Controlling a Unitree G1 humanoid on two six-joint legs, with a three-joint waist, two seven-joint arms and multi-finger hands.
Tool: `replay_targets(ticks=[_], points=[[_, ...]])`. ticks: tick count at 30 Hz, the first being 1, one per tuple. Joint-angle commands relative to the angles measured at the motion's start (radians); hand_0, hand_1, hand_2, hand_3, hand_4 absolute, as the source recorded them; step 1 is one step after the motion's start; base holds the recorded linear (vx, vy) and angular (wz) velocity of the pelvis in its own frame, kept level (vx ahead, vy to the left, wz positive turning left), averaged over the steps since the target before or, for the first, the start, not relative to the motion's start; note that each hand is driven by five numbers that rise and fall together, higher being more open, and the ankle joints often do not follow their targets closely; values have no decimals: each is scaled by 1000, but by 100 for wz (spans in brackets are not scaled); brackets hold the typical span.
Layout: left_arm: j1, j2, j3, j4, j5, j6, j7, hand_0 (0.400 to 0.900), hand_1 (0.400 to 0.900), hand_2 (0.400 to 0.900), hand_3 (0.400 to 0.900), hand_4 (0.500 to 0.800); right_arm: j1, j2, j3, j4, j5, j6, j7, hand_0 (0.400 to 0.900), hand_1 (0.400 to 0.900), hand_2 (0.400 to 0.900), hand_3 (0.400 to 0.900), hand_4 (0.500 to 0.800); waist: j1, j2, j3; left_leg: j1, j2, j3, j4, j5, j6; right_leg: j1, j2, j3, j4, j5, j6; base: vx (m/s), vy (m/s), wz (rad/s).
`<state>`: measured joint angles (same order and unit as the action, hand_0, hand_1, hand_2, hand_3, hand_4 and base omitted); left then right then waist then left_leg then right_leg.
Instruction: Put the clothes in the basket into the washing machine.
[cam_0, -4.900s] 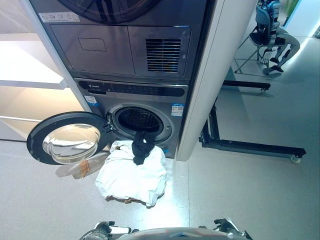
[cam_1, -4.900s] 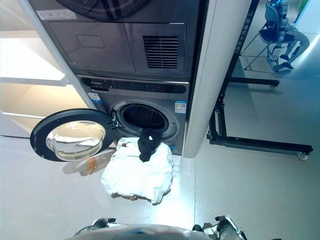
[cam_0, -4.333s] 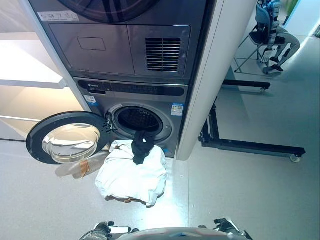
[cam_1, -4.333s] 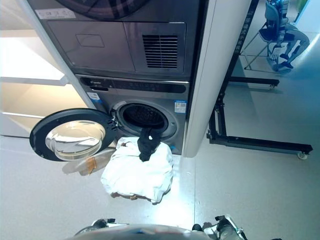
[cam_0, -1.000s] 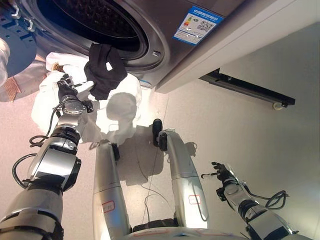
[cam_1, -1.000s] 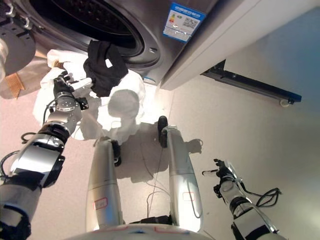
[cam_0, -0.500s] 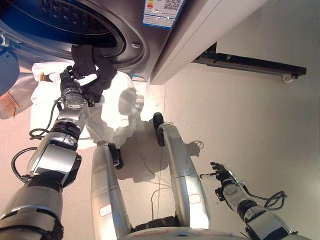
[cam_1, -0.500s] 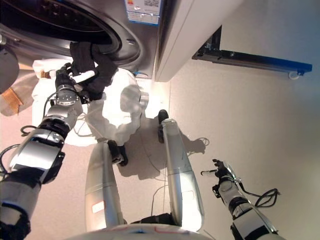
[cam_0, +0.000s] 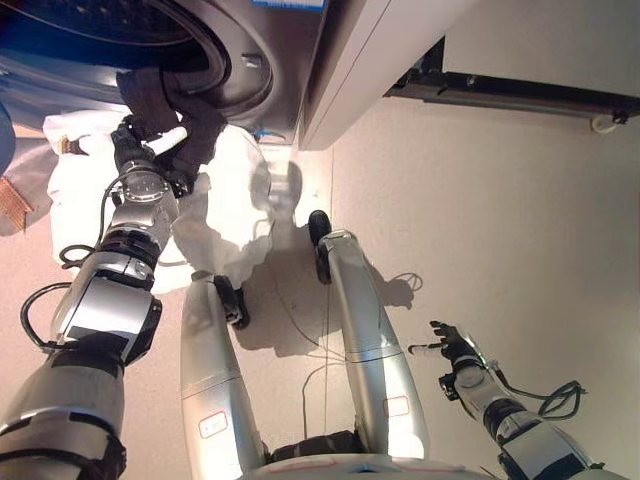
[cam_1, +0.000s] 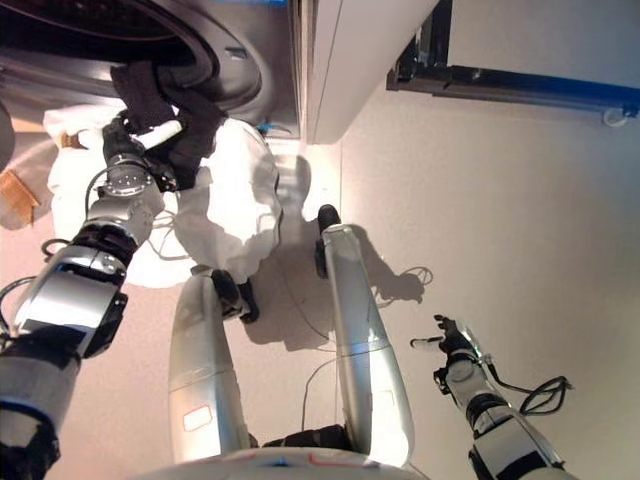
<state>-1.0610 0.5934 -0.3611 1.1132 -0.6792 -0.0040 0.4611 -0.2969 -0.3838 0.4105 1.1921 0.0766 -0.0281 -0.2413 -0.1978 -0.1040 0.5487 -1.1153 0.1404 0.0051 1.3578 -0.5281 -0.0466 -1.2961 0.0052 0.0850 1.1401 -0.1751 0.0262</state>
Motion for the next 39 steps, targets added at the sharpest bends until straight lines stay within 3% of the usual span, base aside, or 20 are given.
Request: replay_targets(ticks=[1, 3, 4, 6, 21, 27, 31, 35, 39], points=[[-71, 25, -43, -74, -39, -51, 6, 900, 900, 900, 900, 800, 142, -73, 13, 32, 50, 10, -36, 900, 900, 900, 900, 800, -35, -1, -36, -56, -28, -47, -46, 36, 113, 90, -42, -16, 23, -105, -31, -49, -11, 5], [-81, 31, -45, -78, -64, -37, 5, 900, 900, 900, 900, 800, 137, -79, 9, 27, 67, 14, -40, 900, 900, 900, 900, 800, -31, -5, -29, -75, -30, -50, -30, 31, 118, 72, -43, -22, 38, -111, -35, -44, -19, 7], [-86, 33, -46, -78, -73, -33, 4, 788, 788, 788, 788, 733, 136, -79, 8, 23, 72, 16, -40, 900, 900, 900, 900, 800, -29, -8, -29, -84, -30, -54, -22, 29, 119, 63, -43, -23, 48, -114, -36, -30, -30, 6], [-92, 36, -45, -81, -79, -38, 4, 400, 400, 400, 400, 500, 137, -76, 6, 13, 77, 22, -47, 900, 900, 900, 900, 800, -26, -13, -29, -96, -30, -57, -11, 24, 121, 51, -45, -28, 61, -121, -38, -25, -28, 6], [-83, 41, -33, -67, -103, -21, -17, 400, 400, 400, 400, 500, 164, -61, 6, -25, 57, 36, -62, 900, 900, 900, 900, 800, -20, -15, -29, -65, -23, -62, 4, 30, 118, 89, -47, -31, 87, -136, -32, 1, -6, 4], [-63, 31, -19, -78, -151, -38, -34, 400, 400, 400, 400, 500, 180, -57, -2, -16, 36, 24, -60, 900, 900, 900, 900, 800, -19, -11, -38, -34, -18, -63, -7, 49, 108, 121, -46, -25, 80, -136, -24, 32, 3, 4], [-15, 9, 19, -102, -274, -94, -48, 400, 400, 400, 400, 500, 178, -52, -9, -18, 23, 29, -63, 900, 900, 900, 900, 800, -13, 1, -45, 1, -21, -60, -33, 59, 97, 157, -49, -20, 57, -136, -15, 12, 16, 6], [80, -52, 86, -185, -437, -177, -70, 400, 400, 400, 400, 500, 165, -47, -24, -17, 9, 45, -65, 900, 900, 900, 900, 800, 1, 25, -59, 43, -30, -57, -73, 78, 85, 196, -57, -17, 28, -135, -10, 6, 26, 11], [144, -77, 134, -241, -485, -228, -67, 400, 400, 400, 400, 500, 160, -47, -25, -23, -1, 59, -69, 900, 900, 900, 900, 800, 11, 43, -75, 73, -39, -56, -90, 84, 76, 226, -63, -16, 19, -142, -7, 29, 34, 11]])
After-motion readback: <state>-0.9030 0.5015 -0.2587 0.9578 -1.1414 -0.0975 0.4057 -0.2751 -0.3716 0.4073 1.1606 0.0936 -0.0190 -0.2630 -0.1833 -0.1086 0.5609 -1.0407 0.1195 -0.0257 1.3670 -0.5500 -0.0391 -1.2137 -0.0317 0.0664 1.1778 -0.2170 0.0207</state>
